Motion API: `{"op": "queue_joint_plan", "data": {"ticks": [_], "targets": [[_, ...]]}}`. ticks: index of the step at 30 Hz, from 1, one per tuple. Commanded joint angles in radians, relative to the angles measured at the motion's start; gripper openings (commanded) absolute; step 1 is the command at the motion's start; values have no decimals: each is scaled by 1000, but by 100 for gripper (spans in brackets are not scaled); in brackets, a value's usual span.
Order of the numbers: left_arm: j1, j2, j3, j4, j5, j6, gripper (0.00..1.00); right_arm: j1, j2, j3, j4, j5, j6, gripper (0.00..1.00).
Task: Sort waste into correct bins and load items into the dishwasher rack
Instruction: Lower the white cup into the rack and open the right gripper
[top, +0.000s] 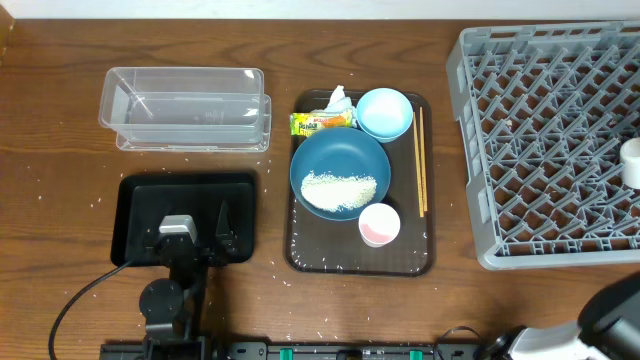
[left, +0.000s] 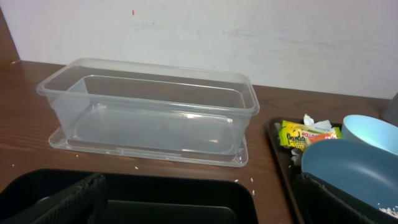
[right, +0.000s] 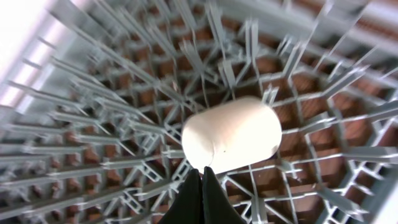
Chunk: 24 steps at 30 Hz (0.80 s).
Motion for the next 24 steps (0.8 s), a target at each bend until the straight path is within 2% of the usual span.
{"op": "queue_joint_plan", "data": {"ticks": [1,9,17,24], "targets": [[-4,-6,-27,-18,0,10,98,14,89,10,-1,-59,-46,1],[-4,-6,-27,-18,0,10,98,11,155,10,-2,-72,-68,1],[-4,-6,-27,-18,0,10,98,11,152,11,-68,180,9,1],[-4,-6,-27,-18,0,10,98,11,103,11,-86,218,20,1]]}}
